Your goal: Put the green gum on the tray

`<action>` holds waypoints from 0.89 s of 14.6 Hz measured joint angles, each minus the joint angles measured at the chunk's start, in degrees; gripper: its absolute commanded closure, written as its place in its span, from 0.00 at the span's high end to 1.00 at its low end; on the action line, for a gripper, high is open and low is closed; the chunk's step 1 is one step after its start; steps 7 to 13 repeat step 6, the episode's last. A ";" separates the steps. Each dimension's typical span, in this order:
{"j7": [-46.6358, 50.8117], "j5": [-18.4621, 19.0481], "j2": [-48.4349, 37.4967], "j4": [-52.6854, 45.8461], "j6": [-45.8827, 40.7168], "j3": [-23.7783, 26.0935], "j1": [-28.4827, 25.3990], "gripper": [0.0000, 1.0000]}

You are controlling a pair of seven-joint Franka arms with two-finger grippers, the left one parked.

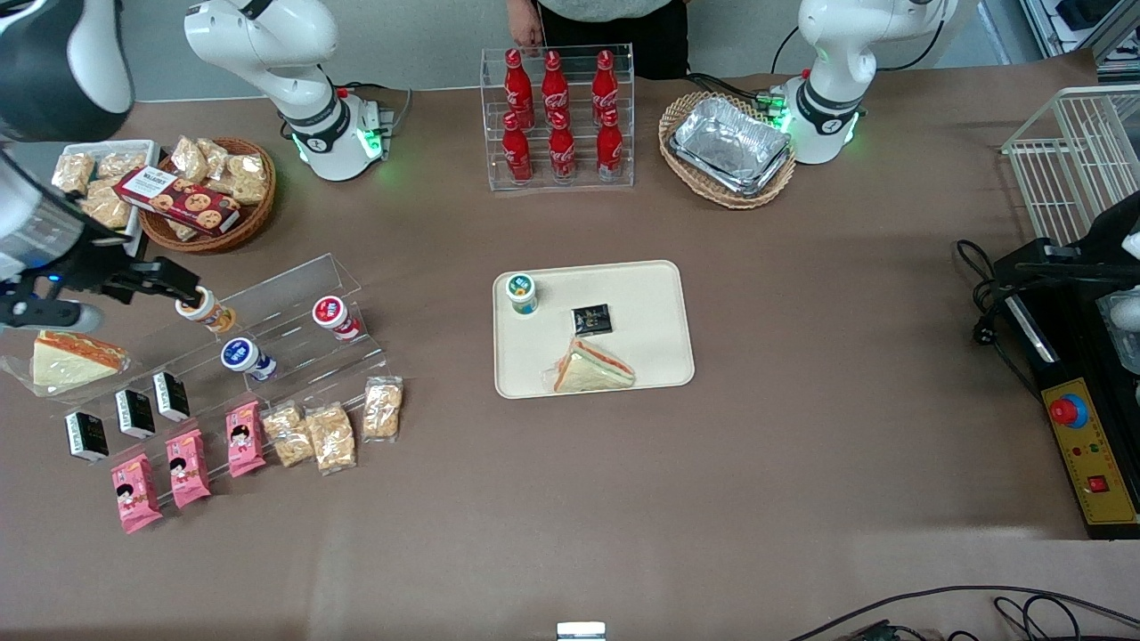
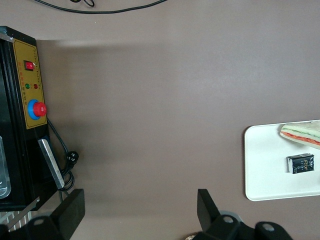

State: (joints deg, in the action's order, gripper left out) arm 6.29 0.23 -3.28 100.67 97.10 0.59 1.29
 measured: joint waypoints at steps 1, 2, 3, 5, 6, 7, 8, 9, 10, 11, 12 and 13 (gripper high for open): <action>-0.39 0.00 0.00 -0.54 0.00 -0.39 0.21 1.00; -0.79 0.00 0.00 -1.07 0.00 -0.45 0.64 1.00; -1.06 0.00 0.01 -1.51 0.00 -0.45 1.04 1.00; -1.30 0.00 0.09 -1.99 -0.01 -0.45 1.44 1.00; -1.31 0.00 0.13 -2.06 -0.01 -0.50 1.47 1.00; -1.31 0.00 0.13 -2.06 -0.01 -0.50 1.47 1.00; -1.31 0.00 0.13 -2.06 -0.01 -0.50 1.47 1.00; -1.31 0.00 0.13 -2.06 -0.01 -0.50 1.47 1.00; -1.31 0.00 0.13 -2.06 -0.01 -0.50 1.47 1.00; -1.31 0.00 0.13 -2.06 -0.01 -0.50 1.47 1.00; -1.31 0.00 0.13 -2.06 -0.01 -0.50 1.47 1.00; -1.31 0.00 0.13 -2.06 -0.01 -0.50 1.47 1.00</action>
